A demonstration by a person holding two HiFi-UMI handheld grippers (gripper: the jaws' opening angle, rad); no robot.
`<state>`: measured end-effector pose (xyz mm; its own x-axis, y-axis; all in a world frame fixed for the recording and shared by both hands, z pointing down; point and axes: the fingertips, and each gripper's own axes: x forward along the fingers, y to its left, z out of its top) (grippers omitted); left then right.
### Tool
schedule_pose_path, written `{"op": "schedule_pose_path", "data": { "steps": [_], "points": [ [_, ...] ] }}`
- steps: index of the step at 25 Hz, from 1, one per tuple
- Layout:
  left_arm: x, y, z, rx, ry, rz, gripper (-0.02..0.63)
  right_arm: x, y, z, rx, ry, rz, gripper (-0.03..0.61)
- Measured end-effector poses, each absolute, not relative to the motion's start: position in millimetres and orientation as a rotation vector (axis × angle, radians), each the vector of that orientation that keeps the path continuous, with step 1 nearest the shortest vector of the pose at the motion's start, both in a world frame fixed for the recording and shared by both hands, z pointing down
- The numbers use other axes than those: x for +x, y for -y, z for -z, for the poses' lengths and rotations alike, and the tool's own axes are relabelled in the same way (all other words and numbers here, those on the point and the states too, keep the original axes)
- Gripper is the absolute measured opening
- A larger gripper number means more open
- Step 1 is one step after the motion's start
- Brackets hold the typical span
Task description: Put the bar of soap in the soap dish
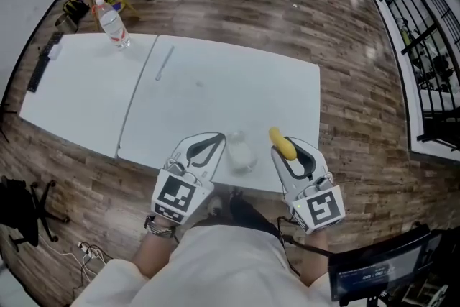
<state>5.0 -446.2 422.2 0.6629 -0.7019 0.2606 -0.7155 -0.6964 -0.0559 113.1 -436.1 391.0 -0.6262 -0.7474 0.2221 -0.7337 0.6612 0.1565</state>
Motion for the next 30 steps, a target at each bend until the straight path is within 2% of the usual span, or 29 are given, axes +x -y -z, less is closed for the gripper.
{"op": "schedule_pose_path", "data": {
  "steps": [30],
  "points": [
    [-1,434,-440,2.703,1.233,-0.444,0.008,89,437,-449,0.844,2.571,-0.046,0.121]
  ]
}}
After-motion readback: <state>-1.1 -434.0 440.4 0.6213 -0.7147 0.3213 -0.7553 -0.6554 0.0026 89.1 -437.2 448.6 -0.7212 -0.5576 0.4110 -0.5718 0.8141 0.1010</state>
